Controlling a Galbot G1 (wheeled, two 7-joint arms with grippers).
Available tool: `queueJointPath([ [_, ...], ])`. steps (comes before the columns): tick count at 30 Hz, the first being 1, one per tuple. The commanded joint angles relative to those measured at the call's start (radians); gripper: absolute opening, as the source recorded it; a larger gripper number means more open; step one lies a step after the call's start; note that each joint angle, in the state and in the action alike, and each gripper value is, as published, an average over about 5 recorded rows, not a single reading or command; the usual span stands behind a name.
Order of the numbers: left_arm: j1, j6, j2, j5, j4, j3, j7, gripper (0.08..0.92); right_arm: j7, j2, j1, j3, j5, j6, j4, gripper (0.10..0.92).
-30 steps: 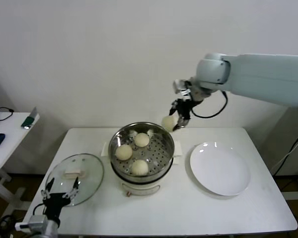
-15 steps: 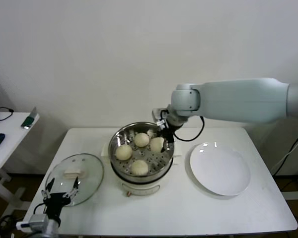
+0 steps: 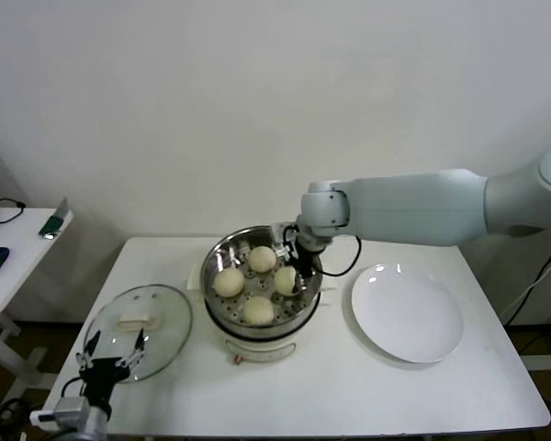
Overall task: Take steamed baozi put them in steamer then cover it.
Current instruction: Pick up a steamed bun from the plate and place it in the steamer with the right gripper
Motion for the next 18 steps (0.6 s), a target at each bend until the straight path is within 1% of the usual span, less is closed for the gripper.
queueJointPath([
  [1,0.0,-0.002,0.002,0.003,-0.001,-0.001,0.0,0.823,0.013,0.02,-0.029,-0.004,-0.038,-0.003,-0.022,0.653],
  [3,-0.001,-0.001,0.003,0.002,-0.001,-0.001,-0.001,0.823,0.012,0.023,-0.026,-0.006,-0.049,-0.001,-0.024,0.658],
  [8,-0.003,0.0,0.002,0.001,-0.005,0.001,0.0,0.823,0.0,0.026,-0.021,-0.007,-0.045,0.011,-0.018,0.71],
  [14,-0.002,0.002,0.005,-0.002,-0.008,-0.003,-0.001,0.823,-0.038,0.006,0.016,0.006,-0.039,0.054,-0.016,0.811],
  [18,0.0,0.007,0.006,-0.005,-0.016,-0.003,0.0,0.823,-0.072,-0.045,0.053,0.057,0.002,0.08,-0.03,0.822],
])
